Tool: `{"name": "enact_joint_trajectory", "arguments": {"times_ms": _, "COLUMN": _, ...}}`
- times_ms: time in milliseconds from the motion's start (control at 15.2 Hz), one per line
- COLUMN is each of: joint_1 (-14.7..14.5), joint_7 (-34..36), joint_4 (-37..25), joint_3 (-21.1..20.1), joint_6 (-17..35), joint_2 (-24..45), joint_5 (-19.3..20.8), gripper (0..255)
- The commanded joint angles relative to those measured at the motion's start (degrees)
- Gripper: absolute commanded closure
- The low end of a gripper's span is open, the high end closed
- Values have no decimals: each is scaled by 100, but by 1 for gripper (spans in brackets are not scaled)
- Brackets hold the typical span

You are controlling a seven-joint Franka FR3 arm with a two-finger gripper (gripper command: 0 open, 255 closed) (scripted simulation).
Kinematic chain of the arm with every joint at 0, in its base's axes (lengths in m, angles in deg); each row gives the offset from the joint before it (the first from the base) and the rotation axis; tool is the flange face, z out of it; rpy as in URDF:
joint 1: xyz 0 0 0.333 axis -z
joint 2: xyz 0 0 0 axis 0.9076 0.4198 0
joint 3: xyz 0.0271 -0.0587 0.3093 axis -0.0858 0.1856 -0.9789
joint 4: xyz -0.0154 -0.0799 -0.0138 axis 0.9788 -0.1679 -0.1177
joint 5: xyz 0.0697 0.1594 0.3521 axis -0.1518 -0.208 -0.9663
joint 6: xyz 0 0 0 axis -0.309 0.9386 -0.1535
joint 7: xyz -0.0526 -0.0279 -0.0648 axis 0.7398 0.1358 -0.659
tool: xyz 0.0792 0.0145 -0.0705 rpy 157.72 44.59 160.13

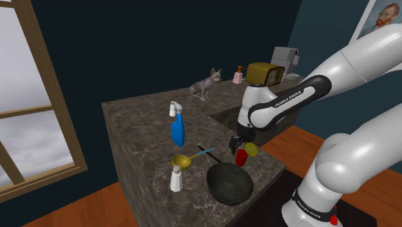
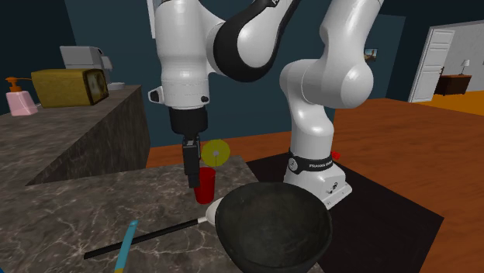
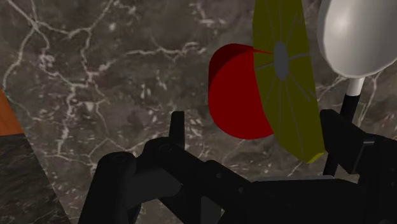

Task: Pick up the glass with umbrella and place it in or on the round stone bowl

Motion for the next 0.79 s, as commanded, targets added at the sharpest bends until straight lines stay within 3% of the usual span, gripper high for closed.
{"name": "enact_joint_trajectory", "arguments": {"times_ms": 0, "joint_1": 0, "joint_7": 0, "joint_4": 0, "joint_3": 0, "joint_6": 0, "joint_2": 0, "joint_5": 0, "gripper": 255}}
{"name": "enact_joint_trajectory", "arguments": {"times_ms": 594, "joint_1": 0, "joint_7": 0, "joint_4": 0, "joint_3": 0, "joint_6": 2, "joint_2": 1, "joint_5": 0, "gripper": 255}}
{"name": "enact_joint_trajectory", "arguments": {"times_ms": 726, "joint_1": 4, "joint_7": 5, "joint_4": -55, "joint_3": -6, "joint_6": -233, "joint_2": -178, "joint_5": 3, "gripper": 255}}
